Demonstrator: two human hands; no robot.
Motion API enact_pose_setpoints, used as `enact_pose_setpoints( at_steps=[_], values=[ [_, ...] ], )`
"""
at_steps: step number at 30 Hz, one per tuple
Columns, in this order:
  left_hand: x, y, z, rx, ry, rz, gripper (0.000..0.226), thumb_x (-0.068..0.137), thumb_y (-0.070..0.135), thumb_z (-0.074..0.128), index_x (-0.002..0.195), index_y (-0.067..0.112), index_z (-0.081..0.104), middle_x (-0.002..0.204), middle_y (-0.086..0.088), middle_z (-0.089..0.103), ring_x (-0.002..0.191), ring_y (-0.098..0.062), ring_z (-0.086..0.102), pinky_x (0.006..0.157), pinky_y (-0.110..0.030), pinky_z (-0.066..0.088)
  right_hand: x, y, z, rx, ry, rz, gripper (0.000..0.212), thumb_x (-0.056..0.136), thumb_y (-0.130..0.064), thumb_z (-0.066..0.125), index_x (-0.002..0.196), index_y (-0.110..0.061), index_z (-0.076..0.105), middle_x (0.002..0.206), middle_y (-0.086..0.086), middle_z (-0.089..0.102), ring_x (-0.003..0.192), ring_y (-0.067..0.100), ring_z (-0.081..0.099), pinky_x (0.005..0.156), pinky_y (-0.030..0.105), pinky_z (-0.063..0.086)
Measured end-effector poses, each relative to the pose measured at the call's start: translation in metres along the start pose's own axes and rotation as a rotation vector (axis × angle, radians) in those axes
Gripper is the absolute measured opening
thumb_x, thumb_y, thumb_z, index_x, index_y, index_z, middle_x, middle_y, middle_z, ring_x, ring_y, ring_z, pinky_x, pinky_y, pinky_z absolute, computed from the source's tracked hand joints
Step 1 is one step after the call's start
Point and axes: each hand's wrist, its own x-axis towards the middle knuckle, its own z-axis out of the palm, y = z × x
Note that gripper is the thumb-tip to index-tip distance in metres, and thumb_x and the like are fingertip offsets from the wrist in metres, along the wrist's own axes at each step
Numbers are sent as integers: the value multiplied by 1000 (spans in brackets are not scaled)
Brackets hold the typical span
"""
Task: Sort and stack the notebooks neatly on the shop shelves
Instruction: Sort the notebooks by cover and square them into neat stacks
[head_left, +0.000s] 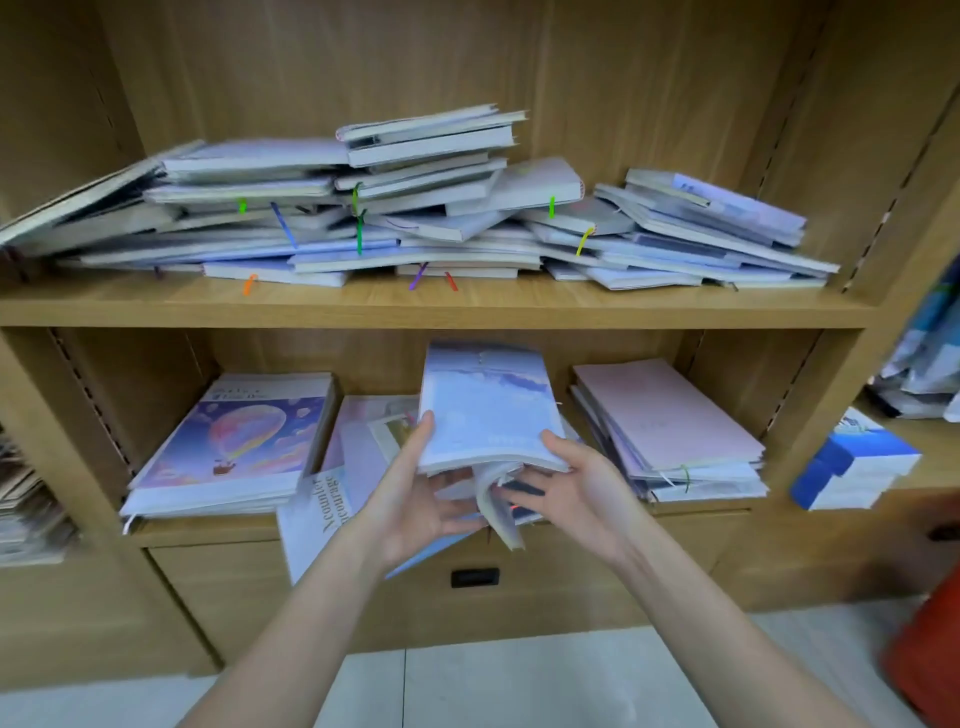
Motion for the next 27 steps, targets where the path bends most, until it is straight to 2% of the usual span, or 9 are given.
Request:
enact_pose_setpoints(
  at_steps=[5,9,11,13,15,17,22,24,27],
  values=[
    [10,7,-33,-38,63,72,67,85,67,35,127,19,57,122,-13,62,107,-37,60,79,-49,52,29,25,9,-20,-55,19,35,97,-20,43,128,-5,51,122,15,62,105,32,63,86,48,53],
    [10,9,-71,-51,125,30,73,84,72,25,116,19,64,117,-14,64,103,-32,59,82,-44,46,58,49,15,65,-10,116,34,98,-20,43,127,-5,52,125,18,59,113,36,57,91,53,48],
    [6,5,-83,50,194,-7,50,92,56,36,102,19,67,97,-8,72,87,-23,66,71,-36,52,64,53,7,46,43,95,35,96,-17,45,129,-5,51,126,18,59,112,36,57,87,51,51],
    [8,0,-94,220,323,-19,13,95,20,50,93,17,62,76,-2,72,65,-12,67,56,-27,54,63,47,-9,3,111,48,36,95,-14,48,130,-4,49,124,16,61,108,31,61,82,44,55],
    [14,-3,-103,309,423,-9,20,90,-1,50,100,14,58,76,-2,69,61,-14,64,56,-26,50,55,29,-28,-127,196,-22,30,94,-11,50,124,-7,51,120,12,64,103,25,64,83,38,55],
    [19,0,-109,346,470,23,29,89,-4,49,110,15,55,82,-4,65,64,-17,61,61,-27,46,43,2,-44,-333,247,-78,17,93,-9,51,110,-10,56,106,6,69,91,18,68,85,35,54],
    [12,15,-116,401,366,61,28,91,-2,47,107,17,60,84,0,72,65,-12,66,57,-21,49,30,-49,-61,-519,243,7,12,89,-11,55,92,-2,62,79,11,72,66,16,69,56,25,57],
    [8,21,-118,439,323,62,30,92,0,47,116,14,59,101,-8,70,76,-18,65,64,-23,50,41,-52,-57,-610,205,75,21,80,-18,62,92,0,64,84,15,72,69,21,70,67,34,57],
    [3,26,-118,502,231,61,28,94,6,48,116,16,60,105,-8,69,82,-18,65,69,-24,50,66,-39,-37,-813,127,86,21,77,-18,68,89,-1,67,86,14,71,72,24,68,77,40,51]
  ],
)
